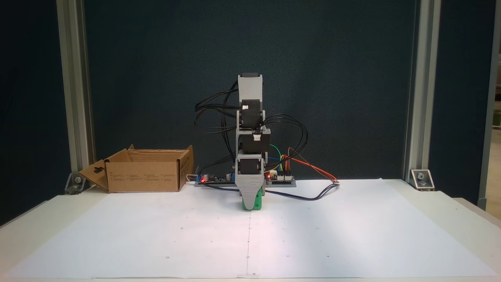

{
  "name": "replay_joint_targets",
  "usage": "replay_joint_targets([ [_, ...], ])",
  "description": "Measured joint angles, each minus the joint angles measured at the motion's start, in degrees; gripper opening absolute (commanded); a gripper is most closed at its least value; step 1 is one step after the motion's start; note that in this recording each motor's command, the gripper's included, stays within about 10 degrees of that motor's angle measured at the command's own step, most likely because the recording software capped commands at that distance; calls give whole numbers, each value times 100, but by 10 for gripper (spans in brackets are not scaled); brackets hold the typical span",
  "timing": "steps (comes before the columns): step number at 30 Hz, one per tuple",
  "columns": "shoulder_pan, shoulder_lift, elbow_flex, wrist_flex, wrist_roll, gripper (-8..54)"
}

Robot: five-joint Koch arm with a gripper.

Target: Grasp a green dice and put it in the bin.

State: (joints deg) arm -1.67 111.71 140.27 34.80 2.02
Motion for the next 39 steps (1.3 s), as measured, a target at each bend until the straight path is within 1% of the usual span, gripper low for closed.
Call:
replay_joint_targets([
  [5,35,0,-79,26,0,115],
  [6,79,0,-668,554,0,115],
  [7,97,0,-809,650,0,115],
  [10,141,-9,-2030,1591,149,115],
  [11,123,-9,-2830,2215,308,115],
  [16,44,-9,-4474,3524,466,115],
  [17,132,-9,-5247,3981,475,115],
  [20,562,0,-5889,4254,483,115],
  [23,1556,-26,-5924,4254,211,115],
  [26,2646,-35,-5924,3753,-387,115],
  [34,5581,-949,-5924,1793,-1652,115],
  [39,7189,-1002,-5915,1591,-2136,115],
])
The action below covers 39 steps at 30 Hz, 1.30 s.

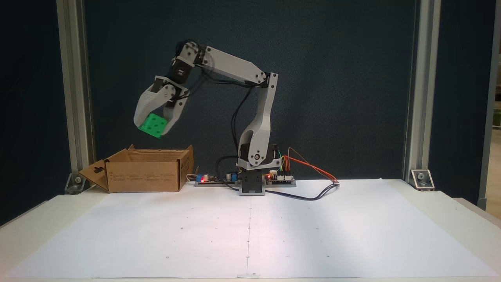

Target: Grasp a green dice and put it in the bin.

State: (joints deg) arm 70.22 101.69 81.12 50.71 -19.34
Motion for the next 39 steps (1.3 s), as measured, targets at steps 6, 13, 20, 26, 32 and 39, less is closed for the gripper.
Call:
replay_joint_targets([
  [6,1863,-105,0,62,-105,115],
  [13,2927,-1002,0,53,-185,115],
  [20,3463,-1916,0,-475,-193,115],
  [26,3533,-2109,0,-1134,-193,435],
  [32,3472,-2118,0,-2074,-202,437],
  [39,1854,-1178,0,-3041,1107,438],
])
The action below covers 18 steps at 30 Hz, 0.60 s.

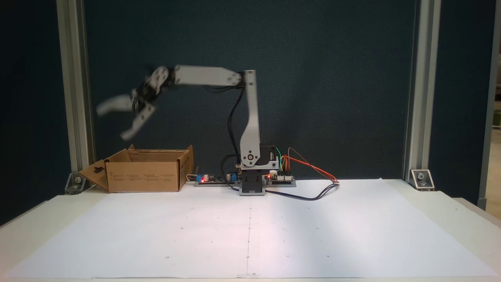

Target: Grasp a green dice and put it in the bin.

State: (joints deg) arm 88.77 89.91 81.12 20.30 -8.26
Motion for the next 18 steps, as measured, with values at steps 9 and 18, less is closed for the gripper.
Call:
replay_joint_targets([
  [9,-3727,1406,0,-9,325,439],
  [18,-7436,2883,2030,-9,325,454],
])
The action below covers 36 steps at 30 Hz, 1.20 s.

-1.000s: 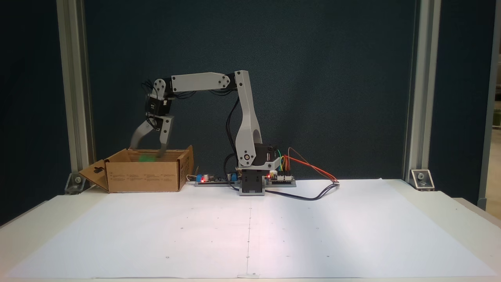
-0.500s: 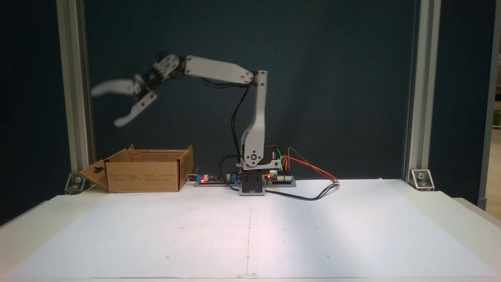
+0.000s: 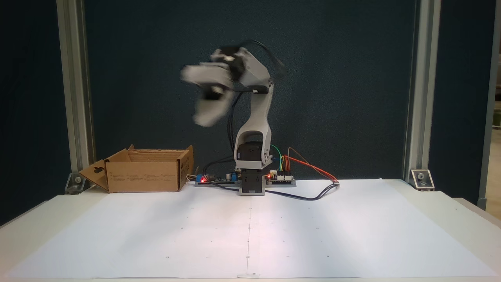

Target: Grasp a green dice and put it in the bin.

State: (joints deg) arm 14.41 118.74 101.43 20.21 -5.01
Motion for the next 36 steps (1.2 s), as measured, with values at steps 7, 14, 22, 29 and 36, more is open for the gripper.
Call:
replay_joint_targets([
  [7,-1477,923,2109,-1283,9,452],
  [14,-1406,1063,3533,-3015,9,446],
  [22,-1362,1063,4685,-4922,18,432],
  [29,-1362,1072,5520,-6548,18,432],
  [36,-1362,1063,6346,-8130,18,432],
])
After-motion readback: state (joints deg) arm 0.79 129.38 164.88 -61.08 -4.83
